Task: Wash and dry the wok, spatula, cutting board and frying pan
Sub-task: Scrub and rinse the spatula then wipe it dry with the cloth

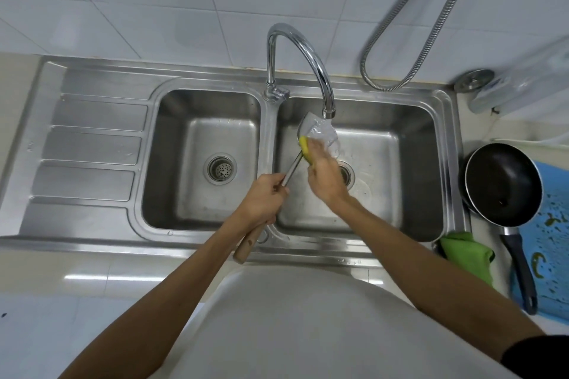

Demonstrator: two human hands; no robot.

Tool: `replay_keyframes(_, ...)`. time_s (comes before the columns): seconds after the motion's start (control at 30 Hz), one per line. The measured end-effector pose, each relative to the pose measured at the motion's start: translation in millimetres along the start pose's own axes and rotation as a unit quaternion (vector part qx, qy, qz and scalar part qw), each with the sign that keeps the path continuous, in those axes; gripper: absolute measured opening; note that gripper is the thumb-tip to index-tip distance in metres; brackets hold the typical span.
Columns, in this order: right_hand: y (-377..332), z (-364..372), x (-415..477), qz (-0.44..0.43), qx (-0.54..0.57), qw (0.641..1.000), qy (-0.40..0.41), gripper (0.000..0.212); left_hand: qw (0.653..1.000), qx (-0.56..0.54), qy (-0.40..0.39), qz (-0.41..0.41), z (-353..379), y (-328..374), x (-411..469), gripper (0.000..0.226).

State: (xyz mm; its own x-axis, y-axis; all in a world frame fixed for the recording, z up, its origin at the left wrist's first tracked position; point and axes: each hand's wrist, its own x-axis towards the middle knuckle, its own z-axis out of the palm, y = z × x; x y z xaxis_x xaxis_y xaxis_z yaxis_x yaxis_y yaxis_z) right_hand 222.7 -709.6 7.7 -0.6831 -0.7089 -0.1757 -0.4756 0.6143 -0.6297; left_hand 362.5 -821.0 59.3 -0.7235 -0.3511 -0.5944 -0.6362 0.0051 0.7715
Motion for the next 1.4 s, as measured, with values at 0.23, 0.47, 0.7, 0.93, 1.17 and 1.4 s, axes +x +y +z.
replay_keyframes(0.23,-19,3,-36,-0.162,0.030,0.986,-0.039,0.063,0.999,0.029,0.028,0.023,10,3,4,0.014)
replay_keyframes(0.47,-6,-8,-34,-0.202,-0.034,0.977,-0.062,0.065,0.996,-0.058,0.050,-0.035,18,10,5,0.012)
replay_keyframes(0.7,29,-20,-1,-0.138,-0.219,0.966,-0.020,0.086,0.991,-0.101,0.018,-0.088,15,13,-3,0.015)
replay_keyframes(0.93,44,-28,27,-0.122,-0.245,0.959,-0.080,0.079,0.992,-0.080,-0.038,-0.091,-4,16,-15,0.007)
replay_keyframes(1.17,39,-21,28,-0.098,-0.192,0.974,-0.076,0.060,0.996,0.017,-0.034,-0.080,1,15,-15,0.018)
replay_keyframes(1.4,41,-16,33,-0.069,-0.158,0.984,-0.056,0.056,0.996,0.036,-0.038,-0.071,-1,15,-11,0.013)
